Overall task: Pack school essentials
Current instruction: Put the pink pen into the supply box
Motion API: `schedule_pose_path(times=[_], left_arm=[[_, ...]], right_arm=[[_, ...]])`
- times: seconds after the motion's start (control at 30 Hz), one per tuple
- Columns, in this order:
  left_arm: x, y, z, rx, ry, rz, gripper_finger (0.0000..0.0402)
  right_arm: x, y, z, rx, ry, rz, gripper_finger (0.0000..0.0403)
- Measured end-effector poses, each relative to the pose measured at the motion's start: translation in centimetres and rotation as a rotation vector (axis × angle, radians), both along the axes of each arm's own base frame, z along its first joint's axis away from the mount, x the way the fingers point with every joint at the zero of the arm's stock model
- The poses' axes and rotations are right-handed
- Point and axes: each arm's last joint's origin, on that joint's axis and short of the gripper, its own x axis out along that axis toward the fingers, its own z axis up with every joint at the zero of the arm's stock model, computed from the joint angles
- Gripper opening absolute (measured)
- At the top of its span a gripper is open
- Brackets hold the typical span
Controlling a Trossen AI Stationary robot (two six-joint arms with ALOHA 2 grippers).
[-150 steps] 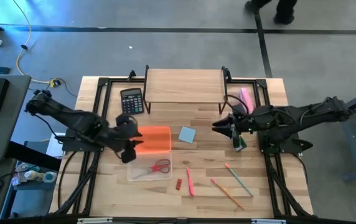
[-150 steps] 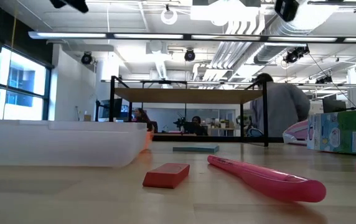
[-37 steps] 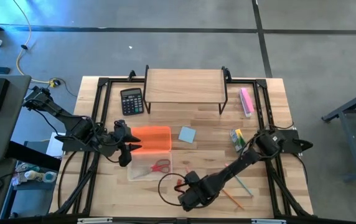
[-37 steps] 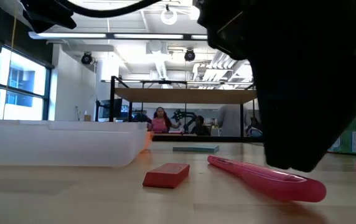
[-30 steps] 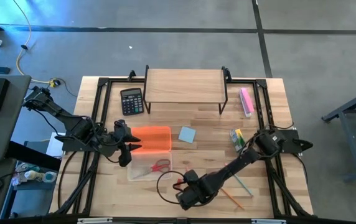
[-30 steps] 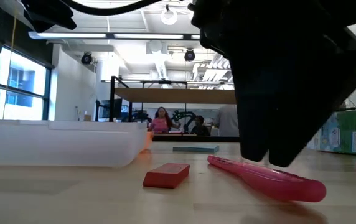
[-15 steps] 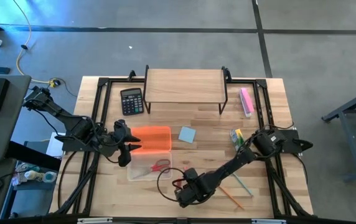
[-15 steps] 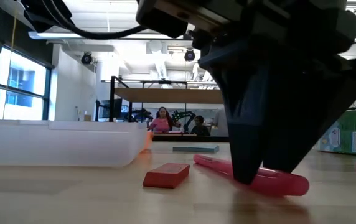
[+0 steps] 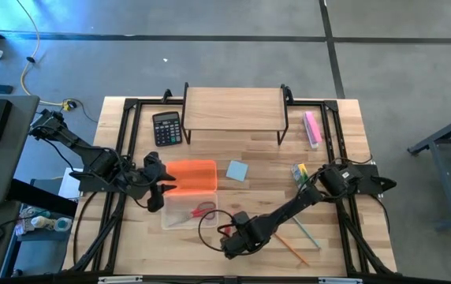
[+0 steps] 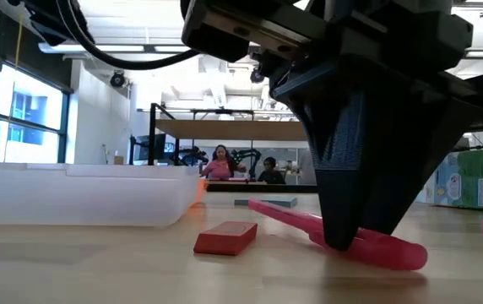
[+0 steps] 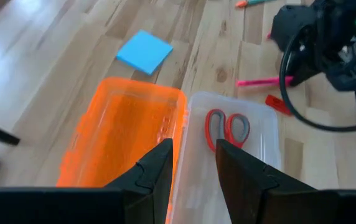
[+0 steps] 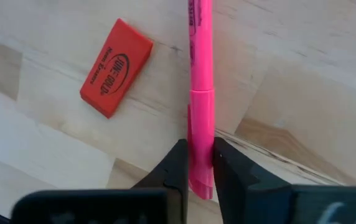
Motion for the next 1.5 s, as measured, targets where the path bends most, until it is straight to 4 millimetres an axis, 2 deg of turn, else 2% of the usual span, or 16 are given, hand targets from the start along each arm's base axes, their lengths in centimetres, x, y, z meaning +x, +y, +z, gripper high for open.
schedule_pose_path(times=[0.17,0.53,0.7,0.93,1.13,1.33,1.5], left_arm=[[-0.1,0.0,-0.2,-0.023,0.029,-0.016,0.0110],[-0.3,-0.4,-0.4,-0.033,0.113,-0.215,0.0110],[-0.4,-0.4,-0.4,-0.014,0.121,-0.254,0.0110],[-0.4,-0.4,-0.4,0.017,0.136,-0.302,0.0110],[-0.8,-0.3,-0.8,0.030,0.196,-0.318,0.0110],[-1.0,-0.2,-0.9,0.039,0.212,-0.314,0.0110],[-1.0,-0.2,-0.8,0.026,0.209,-0.294,0.0110]], right_arm=[[0.0,0.0,0.0,0.006,0.004,-0.025,0.0029],[-0.3,0.2,0.8,-0.012,-0.030,-0.037,0.0030],[0.1,0.4,1.4,-0.001,-0.069,-0.046,0.0030],[0.7,0.4,4.3,-0.068,-0.121,-0.087,0.0029],[1.5,-0.7,7.4,-0.142,-0.166,-0.093,0.0028],[3.6,-2.7,10.0,-0.224,-0.278,0.029,0.0028],[5.5,-4.9,10.5,-0.241,-0.343,0.200,0.0028]])
